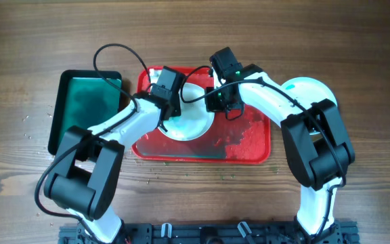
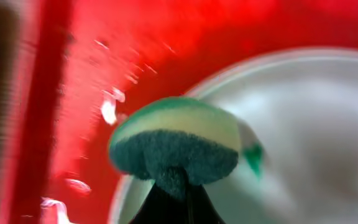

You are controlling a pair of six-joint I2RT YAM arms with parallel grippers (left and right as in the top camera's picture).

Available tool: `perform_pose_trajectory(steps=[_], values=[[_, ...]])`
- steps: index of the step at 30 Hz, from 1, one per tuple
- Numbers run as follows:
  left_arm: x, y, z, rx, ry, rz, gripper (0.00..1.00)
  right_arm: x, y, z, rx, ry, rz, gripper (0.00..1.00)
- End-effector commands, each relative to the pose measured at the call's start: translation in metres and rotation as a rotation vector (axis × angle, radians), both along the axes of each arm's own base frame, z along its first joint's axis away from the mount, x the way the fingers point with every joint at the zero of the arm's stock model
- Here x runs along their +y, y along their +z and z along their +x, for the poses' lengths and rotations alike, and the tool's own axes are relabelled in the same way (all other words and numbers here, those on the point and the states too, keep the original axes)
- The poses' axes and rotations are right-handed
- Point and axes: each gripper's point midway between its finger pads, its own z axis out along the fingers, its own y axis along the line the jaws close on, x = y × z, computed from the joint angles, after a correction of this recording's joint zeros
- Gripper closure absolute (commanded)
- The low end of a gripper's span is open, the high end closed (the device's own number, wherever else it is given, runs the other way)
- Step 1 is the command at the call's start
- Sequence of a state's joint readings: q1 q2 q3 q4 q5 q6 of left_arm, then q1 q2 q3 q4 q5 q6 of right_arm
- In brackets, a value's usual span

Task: Clean dirty plates on tray and stack at the side
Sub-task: 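Scrub the held plate with the sponge in the left gripper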

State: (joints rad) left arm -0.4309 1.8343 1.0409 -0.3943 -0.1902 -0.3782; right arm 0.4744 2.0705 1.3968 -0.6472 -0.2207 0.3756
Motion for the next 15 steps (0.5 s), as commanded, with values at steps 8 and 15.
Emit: perform_pose_trajectory(steps=[8, 15], values=[[-0.08, 0.007, -0.007, -0.001, -0.449, -0.312, 0.96, 0.001, -0.008, 0.001, 0.012, 0.008, -0.001, 0.96], [-0.009, -0.018, 0.025, -0.072, 0.013, -0.053, 0.96, 0.002, -0.009, 0.015, 0.005, -0.101, 0.049, 0.96]])
